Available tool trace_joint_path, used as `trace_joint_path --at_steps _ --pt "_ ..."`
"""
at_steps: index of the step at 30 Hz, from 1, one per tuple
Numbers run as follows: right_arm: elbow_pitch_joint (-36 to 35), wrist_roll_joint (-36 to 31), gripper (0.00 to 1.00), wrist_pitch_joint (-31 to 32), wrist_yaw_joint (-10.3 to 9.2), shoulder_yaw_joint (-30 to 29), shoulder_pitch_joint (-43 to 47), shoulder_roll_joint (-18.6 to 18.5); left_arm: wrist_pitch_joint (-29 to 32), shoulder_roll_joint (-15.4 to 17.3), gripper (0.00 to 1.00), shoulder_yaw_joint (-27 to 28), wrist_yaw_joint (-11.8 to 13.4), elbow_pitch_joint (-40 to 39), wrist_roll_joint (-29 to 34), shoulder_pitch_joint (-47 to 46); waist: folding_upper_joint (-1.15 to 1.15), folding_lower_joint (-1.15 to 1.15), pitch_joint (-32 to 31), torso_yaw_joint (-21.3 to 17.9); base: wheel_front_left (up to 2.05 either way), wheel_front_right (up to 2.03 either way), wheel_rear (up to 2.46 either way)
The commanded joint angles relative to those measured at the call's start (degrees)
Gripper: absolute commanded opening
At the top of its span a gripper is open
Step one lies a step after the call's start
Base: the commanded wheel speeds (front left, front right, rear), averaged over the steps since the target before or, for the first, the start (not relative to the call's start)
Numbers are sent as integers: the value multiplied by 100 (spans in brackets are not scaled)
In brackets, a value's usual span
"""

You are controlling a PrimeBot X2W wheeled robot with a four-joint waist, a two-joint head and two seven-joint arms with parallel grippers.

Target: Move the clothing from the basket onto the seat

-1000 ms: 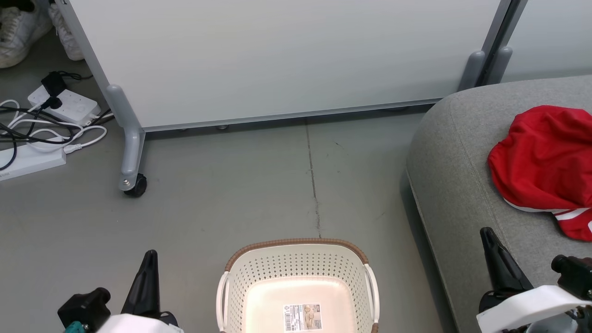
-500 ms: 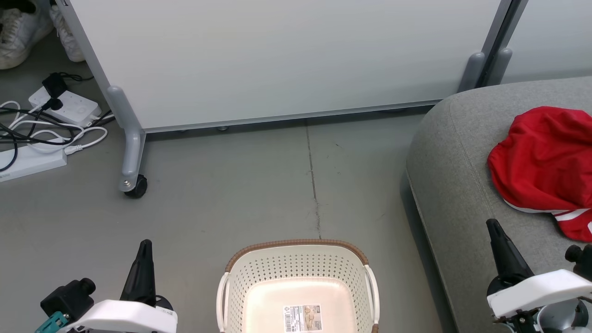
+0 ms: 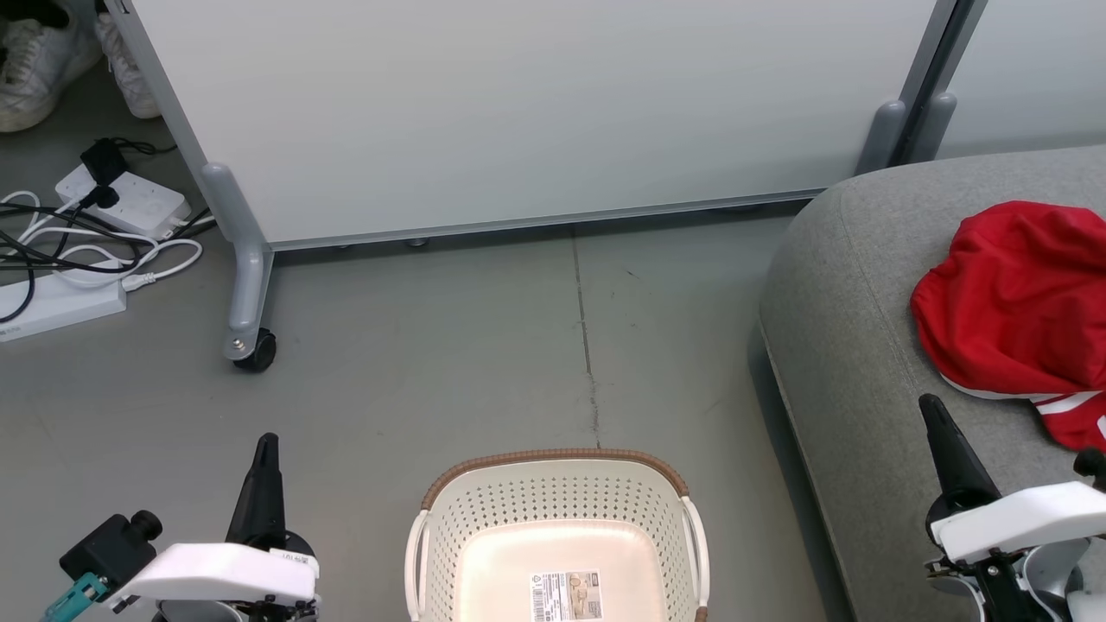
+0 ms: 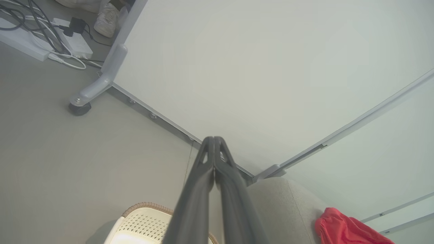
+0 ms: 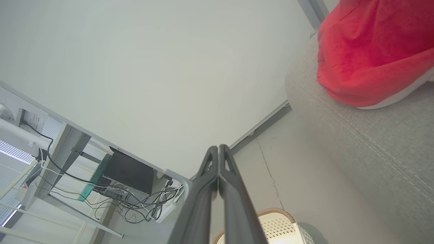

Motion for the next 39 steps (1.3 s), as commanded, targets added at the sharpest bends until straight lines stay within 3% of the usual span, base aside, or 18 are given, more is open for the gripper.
trace_joint_path --at_steps 1,39 --pt "38 255 0 55 9 -68 -196 -54 33 24 0 77 -57 -21 -232 -209 0 0 -4 1 0 0 0" --pt "902 2405 0 519 12 -459 -870 -76 386 -213 0 429 -463 299 -2255 -667 0 0 -68 12 0 0 0"
